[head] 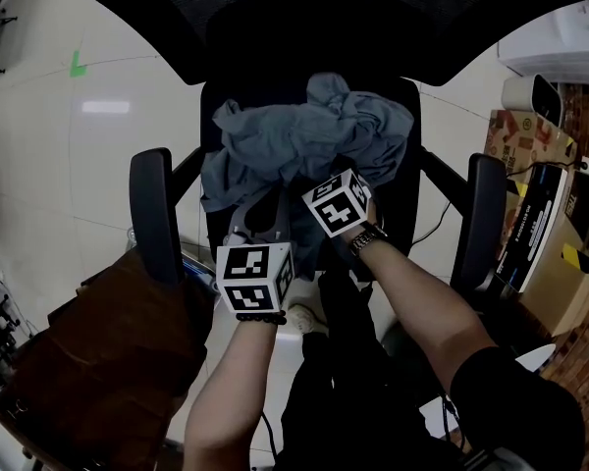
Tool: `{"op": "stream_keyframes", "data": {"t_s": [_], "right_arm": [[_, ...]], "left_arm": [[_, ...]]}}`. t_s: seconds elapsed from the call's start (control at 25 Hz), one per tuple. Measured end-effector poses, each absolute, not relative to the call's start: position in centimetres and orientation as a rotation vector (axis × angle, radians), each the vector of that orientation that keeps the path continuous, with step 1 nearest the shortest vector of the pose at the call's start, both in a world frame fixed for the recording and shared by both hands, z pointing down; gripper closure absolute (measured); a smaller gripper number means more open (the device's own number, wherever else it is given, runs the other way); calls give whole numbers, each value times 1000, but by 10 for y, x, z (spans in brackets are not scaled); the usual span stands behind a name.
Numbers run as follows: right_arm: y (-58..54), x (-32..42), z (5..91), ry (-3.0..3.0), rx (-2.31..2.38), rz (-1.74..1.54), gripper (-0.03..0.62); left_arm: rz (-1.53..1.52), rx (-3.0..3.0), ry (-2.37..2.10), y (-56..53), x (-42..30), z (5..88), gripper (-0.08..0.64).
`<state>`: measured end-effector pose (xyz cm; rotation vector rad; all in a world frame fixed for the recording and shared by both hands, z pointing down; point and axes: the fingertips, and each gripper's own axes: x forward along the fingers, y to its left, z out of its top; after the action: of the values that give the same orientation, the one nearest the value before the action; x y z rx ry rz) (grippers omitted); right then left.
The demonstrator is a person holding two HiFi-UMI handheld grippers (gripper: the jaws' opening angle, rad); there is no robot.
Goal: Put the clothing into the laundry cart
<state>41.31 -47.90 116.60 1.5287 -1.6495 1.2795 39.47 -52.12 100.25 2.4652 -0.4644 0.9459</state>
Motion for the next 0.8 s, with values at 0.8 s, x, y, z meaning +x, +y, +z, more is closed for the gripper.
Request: {"op": "stream_keyframes", "data": {"t_s": [0.8], "right_arm": [[-466, 390, 1027, -1746, 1680, 1203, 463]], "left_arm": [[832, 2559, -545, -530, 362, 884, 557]]}}
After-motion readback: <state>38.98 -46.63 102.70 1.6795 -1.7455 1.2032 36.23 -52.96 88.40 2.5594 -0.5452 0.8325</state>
